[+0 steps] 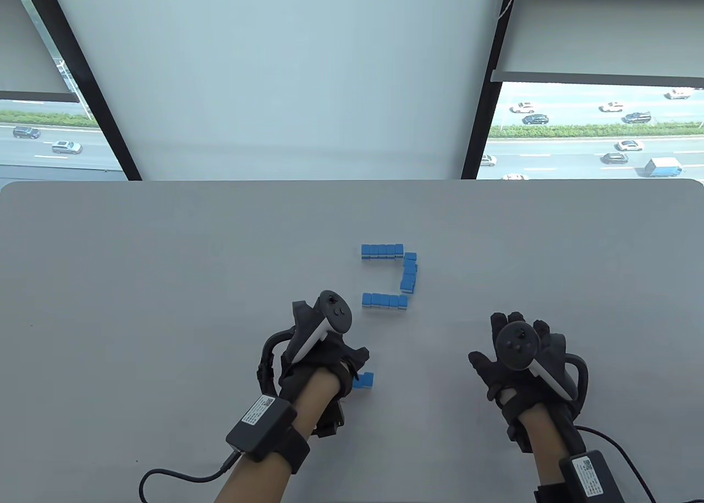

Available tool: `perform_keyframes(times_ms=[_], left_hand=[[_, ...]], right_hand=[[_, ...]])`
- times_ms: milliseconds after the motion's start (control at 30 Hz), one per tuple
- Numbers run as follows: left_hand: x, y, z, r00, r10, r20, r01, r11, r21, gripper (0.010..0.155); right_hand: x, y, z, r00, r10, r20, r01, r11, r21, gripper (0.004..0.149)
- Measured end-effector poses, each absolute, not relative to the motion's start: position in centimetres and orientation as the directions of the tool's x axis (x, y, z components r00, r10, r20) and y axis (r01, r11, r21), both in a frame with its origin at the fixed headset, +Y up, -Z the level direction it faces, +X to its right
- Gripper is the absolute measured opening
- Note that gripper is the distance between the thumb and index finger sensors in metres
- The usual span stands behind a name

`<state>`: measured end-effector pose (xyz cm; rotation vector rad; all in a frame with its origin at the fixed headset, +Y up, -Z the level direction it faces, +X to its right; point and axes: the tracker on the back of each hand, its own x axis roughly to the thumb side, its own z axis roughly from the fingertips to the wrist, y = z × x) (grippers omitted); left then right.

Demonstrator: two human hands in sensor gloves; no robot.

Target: Build mahjong tile wall

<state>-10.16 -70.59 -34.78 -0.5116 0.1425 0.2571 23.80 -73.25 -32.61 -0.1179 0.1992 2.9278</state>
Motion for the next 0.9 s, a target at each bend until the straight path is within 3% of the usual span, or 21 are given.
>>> perform_keyframes(times_ms=[400, 900], left_hand=[[-8.3, -73.1, -33.5, 0.955, 0.167, -0.246, -0.276, 0.804, -0.527, 0.097], [-5.4, -74.2, -33.7, 0.971, -0.012, -0.24, -0.127, 0.821, -0.557, 0.101]], right_hand=[[23.4, -73.5, -32.8, -0.976, 0.201, -0.085, -0.212, -0.967, 0.144, 0.084], [23.4, -73.4, -32.7, -0.973, 0.212, -0.087, -0.222, -0.965, 0.137, 0.085]])
